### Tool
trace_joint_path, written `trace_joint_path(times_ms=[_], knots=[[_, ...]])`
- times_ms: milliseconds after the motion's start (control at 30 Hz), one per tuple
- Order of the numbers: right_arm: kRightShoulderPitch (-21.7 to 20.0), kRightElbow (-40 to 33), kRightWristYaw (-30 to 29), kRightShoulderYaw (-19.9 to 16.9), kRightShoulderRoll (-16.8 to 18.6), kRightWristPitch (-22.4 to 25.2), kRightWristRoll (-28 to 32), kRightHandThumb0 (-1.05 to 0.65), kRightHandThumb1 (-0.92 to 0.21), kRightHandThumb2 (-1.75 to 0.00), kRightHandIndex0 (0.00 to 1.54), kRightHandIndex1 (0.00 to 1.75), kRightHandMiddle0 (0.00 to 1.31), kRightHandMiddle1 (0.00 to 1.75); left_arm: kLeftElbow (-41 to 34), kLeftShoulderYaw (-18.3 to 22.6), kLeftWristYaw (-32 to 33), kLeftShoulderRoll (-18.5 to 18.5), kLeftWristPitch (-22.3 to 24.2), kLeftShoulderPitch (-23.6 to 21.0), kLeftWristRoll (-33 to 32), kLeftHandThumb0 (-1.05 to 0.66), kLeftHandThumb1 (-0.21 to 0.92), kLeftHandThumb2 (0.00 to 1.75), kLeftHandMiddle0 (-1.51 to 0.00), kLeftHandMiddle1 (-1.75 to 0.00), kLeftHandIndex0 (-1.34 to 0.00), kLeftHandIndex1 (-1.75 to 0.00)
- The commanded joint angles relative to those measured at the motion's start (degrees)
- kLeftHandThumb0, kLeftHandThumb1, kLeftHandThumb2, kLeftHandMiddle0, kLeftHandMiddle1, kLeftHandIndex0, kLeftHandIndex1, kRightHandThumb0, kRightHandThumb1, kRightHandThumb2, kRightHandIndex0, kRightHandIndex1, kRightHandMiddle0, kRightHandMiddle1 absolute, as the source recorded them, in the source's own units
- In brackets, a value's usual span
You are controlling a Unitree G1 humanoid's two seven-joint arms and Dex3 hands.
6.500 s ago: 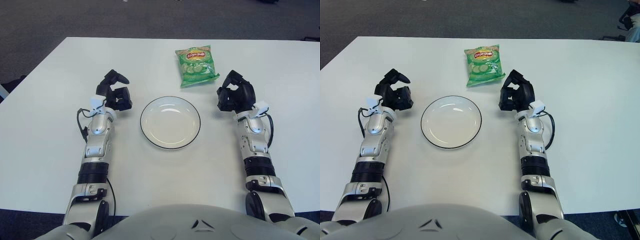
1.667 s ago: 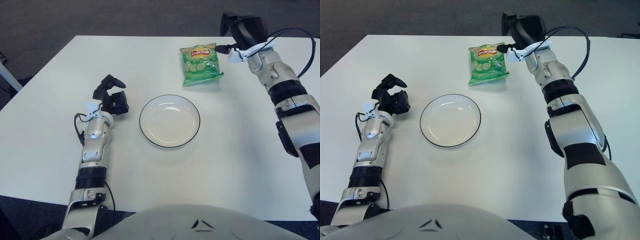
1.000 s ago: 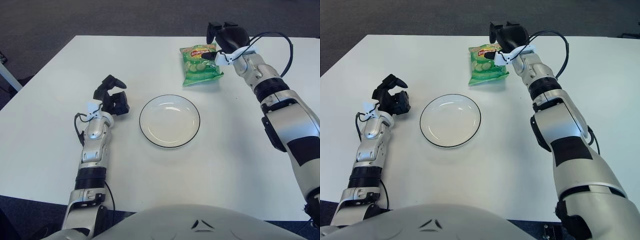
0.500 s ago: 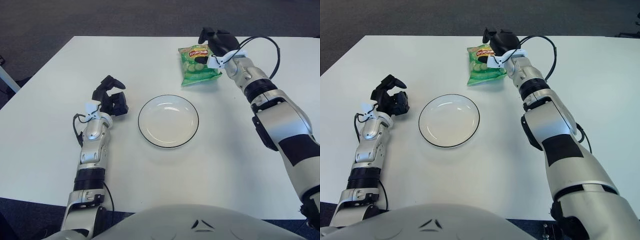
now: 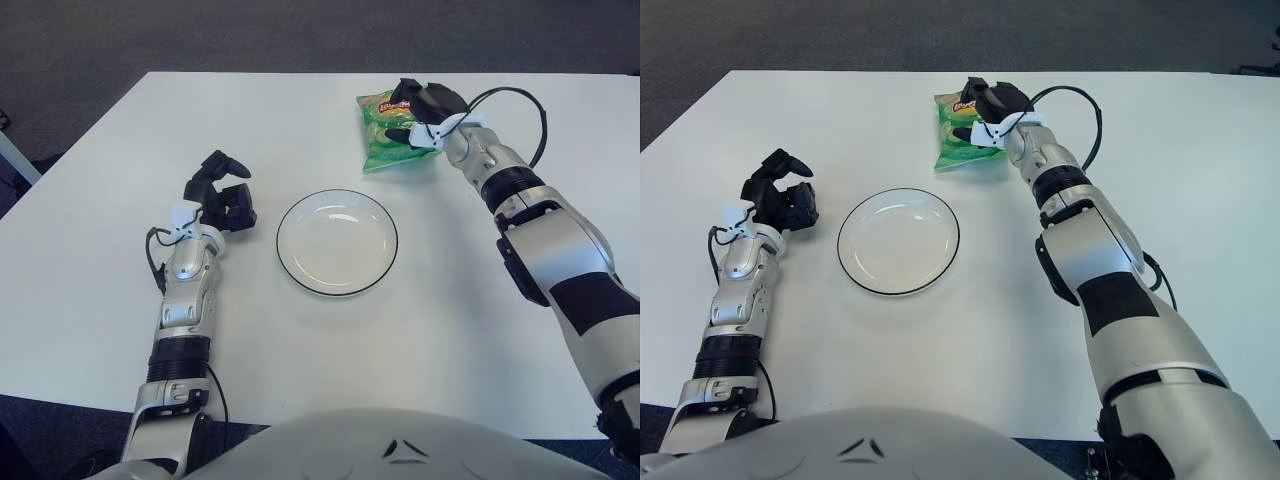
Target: Put the snack into the plate.
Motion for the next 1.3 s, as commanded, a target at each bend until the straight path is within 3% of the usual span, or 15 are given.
trace_joint_path(times_ms=[0, 500, 967, 1167, 1267], knots=[[2.02, 1.47, 1.56, -0.51, 0.74, 1.43, 1.26, -0.91, -0.92, -0.90, 0.03, 0.40, 0.00, 0.83, 3.17, 0.07, 0.71, -2.07, -0.09, 7.75, 0.46, -0.48, 0.32, 1.31, -1.32, -1.75, -0.61, -1.75], [5.01, 1.77, 5.97, -1.12, 0.14, 3.55, 3.06, -0.94, -0.92, -1.01, 0.03, 0.29, 0.00, 0.68, 0.58, -0.24, 1.83, -2.48, 0.73, 8.78, 1.27, -0.49, 0.28, 1.36, -1.30, -1.75, -0.64, -1.75], [8.17, -1.35, 8.68, -1.39, -6.47, -2.20, 4.41, -0.96, -0.92, -1.01, 0.09, 0.30, 0.00, 0.66, -0.41, -0.88, 4.19, -3.16, 1.31, 8.88, 2.11, -0.50, 0.27, 1.37, -1.31, -1.75, -0.65, -1.75], [12.21, -10.19, 12.71, -2.41, -12.48, -8.96, 6.29, -0.97, -0.92, -1.02, 0.13, 0.32, 0.00, 0.65, -0.32, -1.23, 4.26, -3.20, 1.29, 8.82, 1.76, -0.50, 0.27, 1.38, -1.31, -1.75, -0.66, -1.75], [13.80, -14.00, 14.32, -2.81, -14.00, -9.82, 6.98, -0.98, -0.92, -1.03, 0.16, 0.33, 0.00, 0.65, -0.32, -1.31, 4.35, -3.23, 1.34, 8.80, 1.69, -0.50, 0.26, 1.38, -1.31, -1.75, -0.66, -1.75]])
